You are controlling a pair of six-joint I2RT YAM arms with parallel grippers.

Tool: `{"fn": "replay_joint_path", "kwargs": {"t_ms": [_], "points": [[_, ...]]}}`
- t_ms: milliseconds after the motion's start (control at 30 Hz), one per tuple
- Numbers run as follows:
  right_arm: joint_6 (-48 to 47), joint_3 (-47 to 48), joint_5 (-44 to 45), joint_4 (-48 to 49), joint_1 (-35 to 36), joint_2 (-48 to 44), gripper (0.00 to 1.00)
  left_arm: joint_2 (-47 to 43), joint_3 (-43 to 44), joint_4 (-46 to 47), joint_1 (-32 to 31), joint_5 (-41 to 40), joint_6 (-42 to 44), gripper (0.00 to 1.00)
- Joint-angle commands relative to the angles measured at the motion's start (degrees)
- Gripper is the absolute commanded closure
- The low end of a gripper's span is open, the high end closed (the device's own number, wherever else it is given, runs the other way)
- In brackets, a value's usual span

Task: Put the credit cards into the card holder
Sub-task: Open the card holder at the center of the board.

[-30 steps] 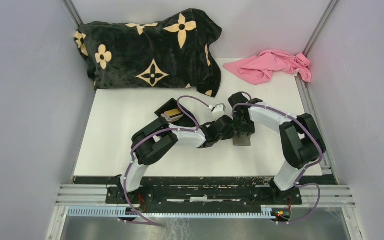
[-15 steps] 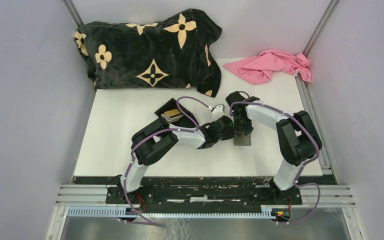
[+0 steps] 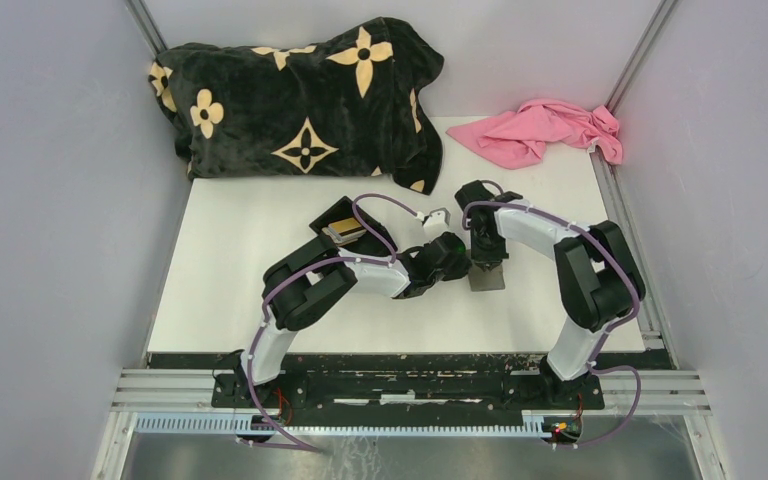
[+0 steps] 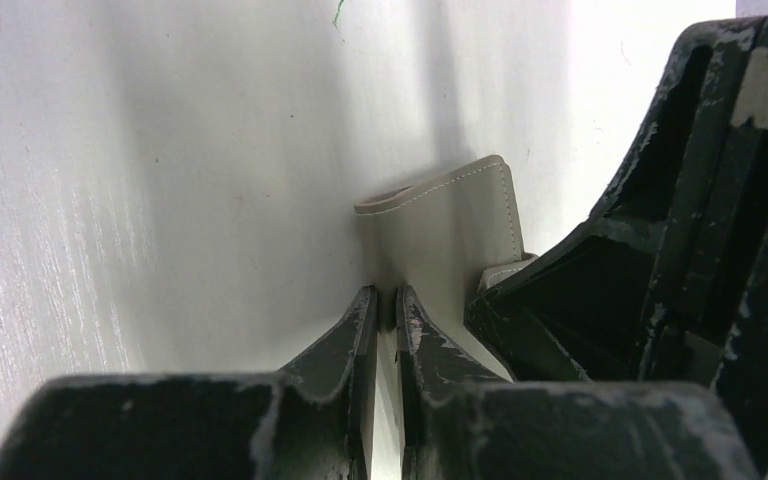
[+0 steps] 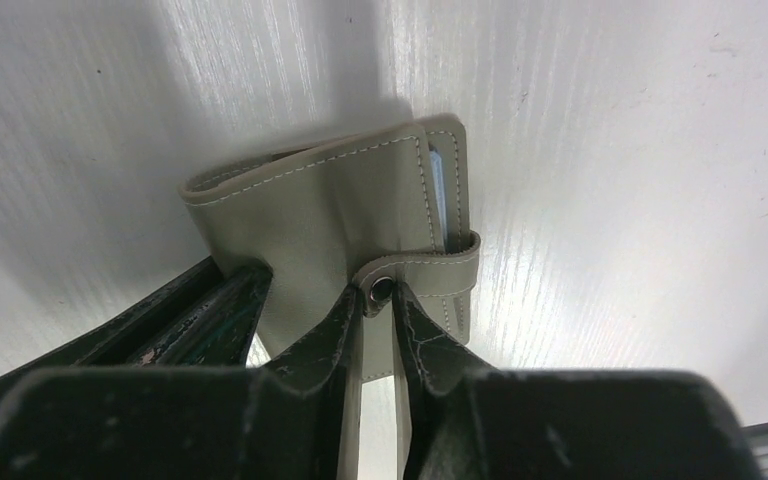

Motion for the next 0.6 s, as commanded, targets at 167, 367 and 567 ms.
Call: {"fn": "replay_joint_path", "kwargs": {"t_ms": [167,367,567], "points": [[-0.8,0.5,-0.1,5.2,-4.5,-3.7,0.85,7.5,-5.6,-22.4,-0.4,3.5,0.9,0.85],[0.8,0.1,-5.7,6.4,-7.0,-5.2,0.87,7.7,-6.4,-22.5,-0.5,3.4,0.6,0.85],[0.4,0.6,-5.8,5.7,-8.3,-6.1,0.89,6.4,-7.0,-23.6,0.3,1.9,0.6,0.85]]}}
